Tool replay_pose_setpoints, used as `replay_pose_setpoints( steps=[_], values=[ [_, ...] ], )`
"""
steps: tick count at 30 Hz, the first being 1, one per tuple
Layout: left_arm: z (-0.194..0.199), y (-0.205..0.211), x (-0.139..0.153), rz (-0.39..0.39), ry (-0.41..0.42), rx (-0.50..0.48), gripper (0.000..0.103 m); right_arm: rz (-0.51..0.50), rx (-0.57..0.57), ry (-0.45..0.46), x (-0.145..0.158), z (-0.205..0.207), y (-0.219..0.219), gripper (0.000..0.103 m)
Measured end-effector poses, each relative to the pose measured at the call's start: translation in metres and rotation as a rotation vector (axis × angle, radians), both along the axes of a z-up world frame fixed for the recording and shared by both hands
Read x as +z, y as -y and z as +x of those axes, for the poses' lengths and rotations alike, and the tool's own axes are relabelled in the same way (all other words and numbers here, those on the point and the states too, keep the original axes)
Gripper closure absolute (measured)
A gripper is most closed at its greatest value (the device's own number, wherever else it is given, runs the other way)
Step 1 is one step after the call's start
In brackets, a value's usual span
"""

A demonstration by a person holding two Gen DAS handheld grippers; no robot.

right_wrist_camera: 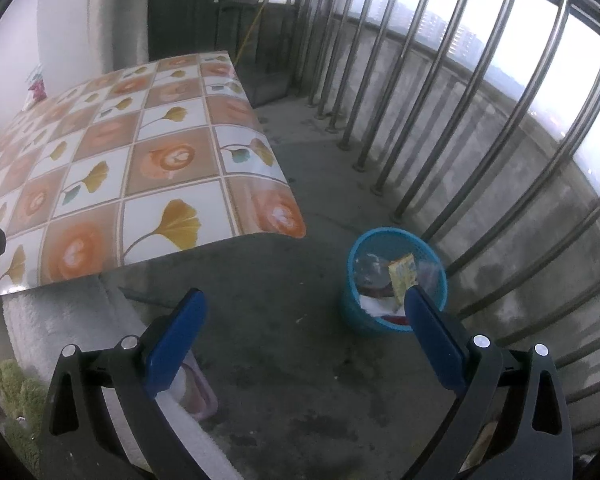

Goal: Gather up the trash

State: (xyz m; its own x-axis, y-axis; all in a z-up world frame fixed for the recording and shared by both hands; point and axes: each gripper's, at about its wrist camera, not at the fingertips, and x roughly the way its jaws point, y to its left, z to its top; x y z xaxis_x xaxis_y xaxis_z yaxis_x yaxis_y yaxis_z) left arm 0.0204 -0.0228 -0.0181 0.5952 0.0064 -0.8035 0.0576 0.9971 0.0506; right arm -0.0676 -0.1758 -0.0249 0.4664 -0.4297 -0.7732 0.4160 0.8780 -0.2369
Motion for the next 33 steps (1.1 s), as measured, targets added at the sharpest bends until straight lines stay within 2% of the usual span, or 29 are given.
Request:
replay_pose_setpoints(
  steps=[33],
  values=[
    [-0.003, 0.008, -0.002, 0.006, -0.013, -0.036, 0.005, -0.009, -0.035, 0.018, 0.005, -0.006, 0.011, 0.008]
  ],
)
